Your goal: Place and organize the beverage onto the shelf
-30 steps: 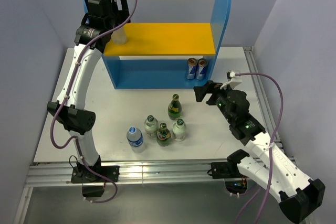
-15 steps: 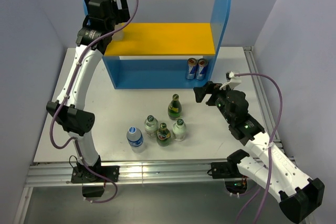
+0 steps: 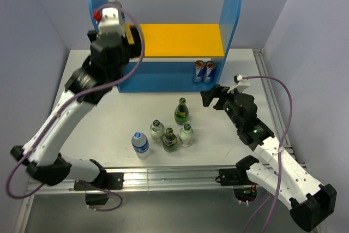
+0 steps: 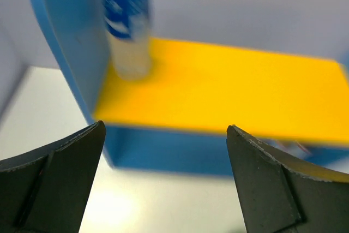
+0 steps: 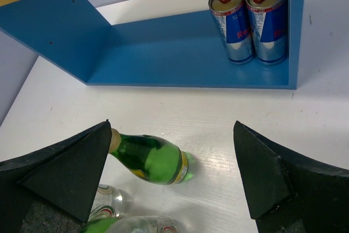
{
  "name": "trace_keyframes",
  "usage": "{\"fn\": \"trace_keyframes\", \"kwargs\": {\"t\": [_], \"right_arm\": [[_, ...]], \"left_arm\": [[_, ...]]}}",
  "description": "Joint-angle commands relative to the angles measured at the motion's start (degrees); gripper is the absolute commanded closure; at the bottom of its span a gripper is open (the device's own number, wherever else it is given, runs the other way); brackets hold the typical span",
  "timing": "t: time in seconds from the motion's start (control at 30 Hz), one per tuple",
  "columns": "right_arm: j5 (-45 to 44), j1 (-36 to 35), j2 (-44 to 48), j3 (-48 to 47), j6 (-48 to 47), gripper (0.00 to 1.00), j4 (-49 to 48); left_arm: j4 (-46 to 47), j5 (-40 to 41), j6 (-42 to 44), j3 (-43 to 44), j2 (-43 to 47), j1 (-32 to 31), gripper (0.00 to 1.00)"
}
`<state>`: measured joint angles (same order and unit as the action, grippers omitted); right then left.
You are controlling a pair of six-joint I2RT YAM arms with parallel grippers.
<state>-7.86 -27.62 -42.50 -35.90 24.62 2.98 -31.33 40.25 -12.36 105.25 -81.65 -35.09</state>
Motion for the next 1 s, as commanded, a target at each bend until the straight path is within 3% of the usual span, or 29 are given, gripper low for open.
{"fn": "trace_keyframes", "kwargs": {"t": [0.0,0.07,0.2,0.3,0.47,0.6,0.73,0.83,0.97], "right_arm": [[0.21,-0.25,0.31,0.3,0.6,0.01,-1.93],[0.39,-0.25,0.66,0.65,0.69,0.01,-2.02],[1.0,-0.25,0.4,0.83,0.87,0.01,-2.11],[0.83,-0.33,-0.21,0.39,0.87,0.01,-1.58],[0.39,-0.33,-0.83,0.66,1.04,0.01,-1.75],[1.09,-0.33,-2.67,0.04,1.31,0.02,-1.05],[0.57,-0.25,-3.9,0.65,1.31,0.02,-1.31],[0.12,-0.25,-4.17,0.92,1.31,0.02,-1.05],[0.39,-0.25,-4.08,0.92,1.31,0.02,-1.05]], "left_arm": [[-8.72,7.82,-12.9,-7.22,9.37,-9.01,0.01],[-16.02,6.87,-18.03,-13.71,12.11,-13.05,0.01],[-19.2,2.75,-29.69,-27.97,23.16,-18.78,0.01],[-18.42,-0.86,-37.35,-38.69,30.11,-21.5,0.01],[-13.41,-5.0,-43.18,-53.19,37.43,-28.78,0.01],[-12.01,-2.99,-49.06,-58.31,40.6,-36.0,0.01],[-10.85,0.52,-51.79,-59.9,37.8,-44.96,0.01],[-16.46,5.36,-57.68,-58.5,32.27,-51.37,0.01],[-22.62,9.93,-67.96,-58.31,28.04,-54.37,0.01]]}}
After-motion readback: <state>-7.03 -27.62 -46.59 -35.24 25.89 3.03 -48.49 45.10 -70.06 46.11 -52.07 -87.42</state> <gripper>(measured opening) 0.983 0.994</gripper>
